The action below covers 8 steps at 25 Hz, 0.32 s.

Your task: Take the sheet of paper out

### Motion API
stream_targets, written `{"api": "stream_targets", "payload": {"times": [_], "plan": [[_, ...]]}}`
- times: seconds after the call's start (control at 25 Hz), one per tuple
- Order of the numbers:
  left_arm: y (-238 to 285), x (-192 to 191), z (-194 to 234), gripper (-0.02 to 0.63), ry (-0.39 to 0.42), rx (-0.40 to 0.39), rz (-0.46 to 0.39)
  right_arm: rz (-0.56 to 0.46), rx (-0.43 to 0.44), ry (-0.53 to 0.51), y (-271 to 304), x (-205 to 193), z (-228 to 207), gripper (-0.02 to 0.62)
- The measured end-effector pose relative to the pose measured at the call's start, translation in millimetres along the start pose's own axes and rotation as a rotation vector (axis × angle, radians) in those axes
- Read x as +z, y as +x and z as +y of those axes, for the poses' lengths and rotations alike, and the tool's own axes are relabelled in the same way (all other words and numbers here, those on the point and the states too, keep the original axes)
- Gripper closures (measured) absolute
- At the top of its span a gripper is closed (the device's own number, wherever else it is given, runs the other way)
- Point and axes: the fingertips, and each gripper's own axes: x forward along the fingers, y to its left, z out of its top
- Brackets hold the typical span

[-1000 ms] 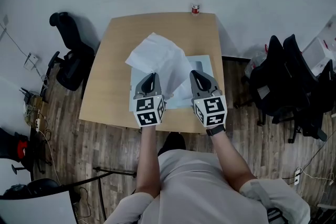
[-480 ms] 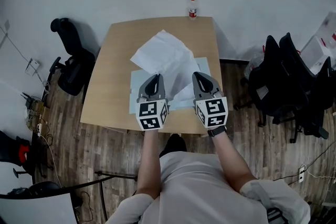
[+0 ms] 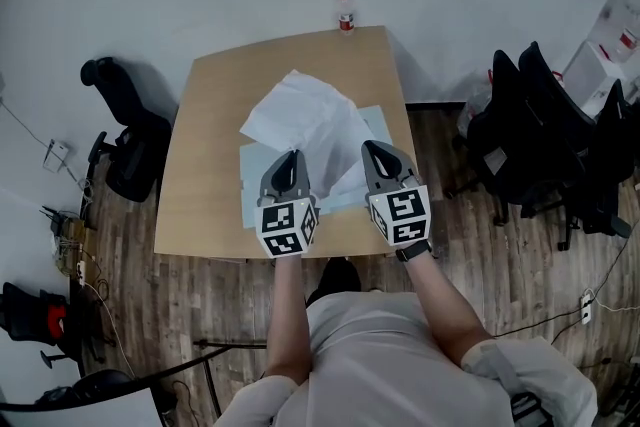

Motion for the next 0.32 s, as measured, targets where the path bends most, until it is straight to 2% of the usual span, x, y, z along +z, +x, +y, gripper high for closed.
{"api": "stream_targets", "payload": {"times": [0.32], "plan": [[25,-2,15,0.594,0.006,-0.026,0.006,0.018,-0.027,0.007,28,-7,-6,0.583]]}}
